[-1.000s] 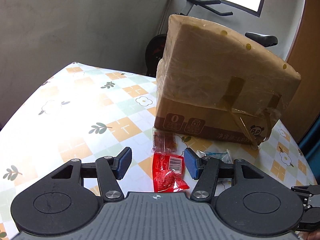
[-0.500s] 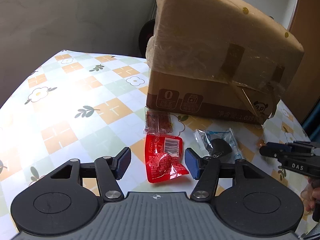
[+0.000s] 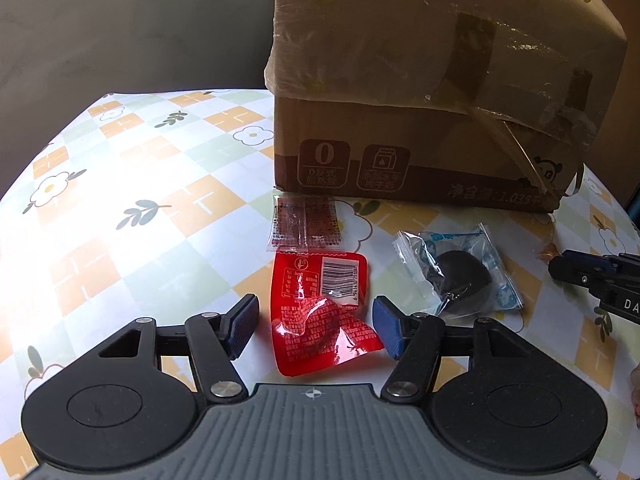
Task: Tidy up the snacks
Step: 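Grasp the red candy packet with the left tool while the right tool grasps the clear brown-snack packet, then lift both held packets and carry them over the cardboard box, then open both tools to drop the packets into the box, then move both open tools back to the last snacks beside the box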
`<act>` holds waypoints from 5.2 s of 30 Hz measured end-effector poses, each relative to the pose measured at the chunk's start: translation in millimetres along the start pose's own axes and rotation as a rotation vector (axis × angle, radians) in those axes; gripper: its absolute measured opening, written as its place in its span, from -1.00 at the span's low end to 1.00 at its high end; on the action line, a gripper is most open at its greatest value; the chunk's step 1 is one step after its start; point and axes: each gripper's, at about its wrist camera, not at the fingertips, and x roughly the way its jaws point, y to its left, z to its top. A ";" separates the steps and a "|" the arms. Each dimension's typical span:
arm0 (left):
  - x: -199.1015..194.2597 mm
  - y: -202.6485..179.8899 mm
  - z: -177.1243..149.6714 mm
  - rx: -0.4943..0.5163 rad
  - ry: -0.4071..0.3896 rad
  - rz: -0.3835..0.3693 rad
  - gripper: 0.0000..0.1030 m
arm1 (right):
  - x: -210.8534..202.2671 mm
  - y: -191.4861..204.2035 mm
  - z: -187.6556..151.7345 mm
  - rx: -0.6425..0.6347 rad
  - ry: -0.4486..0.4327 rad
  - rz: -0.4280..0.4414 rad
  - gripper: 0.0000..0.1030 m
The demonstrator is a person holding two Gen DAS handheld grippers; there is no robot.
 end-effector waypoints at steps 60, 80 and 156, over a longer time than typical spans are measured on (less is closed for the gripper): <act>-150.6 -30.9 149.0 -0.010 -0.532 -0.101 0.03 | -102.1 18.5 174.4 -0.079 -0.419 0.099 -0.52; -67.6 -44.5 209.4 0.011 -0.415 -0.135 0.20 | -9.7 10.6 205.4 -0.052 -0.184 0.023 -0.45; -52.8 49.9 36.0 -0.088 -0.101 -0.045 0.45 | 41.2 82.3 31.1 -0.216 0.216 0.098 0.34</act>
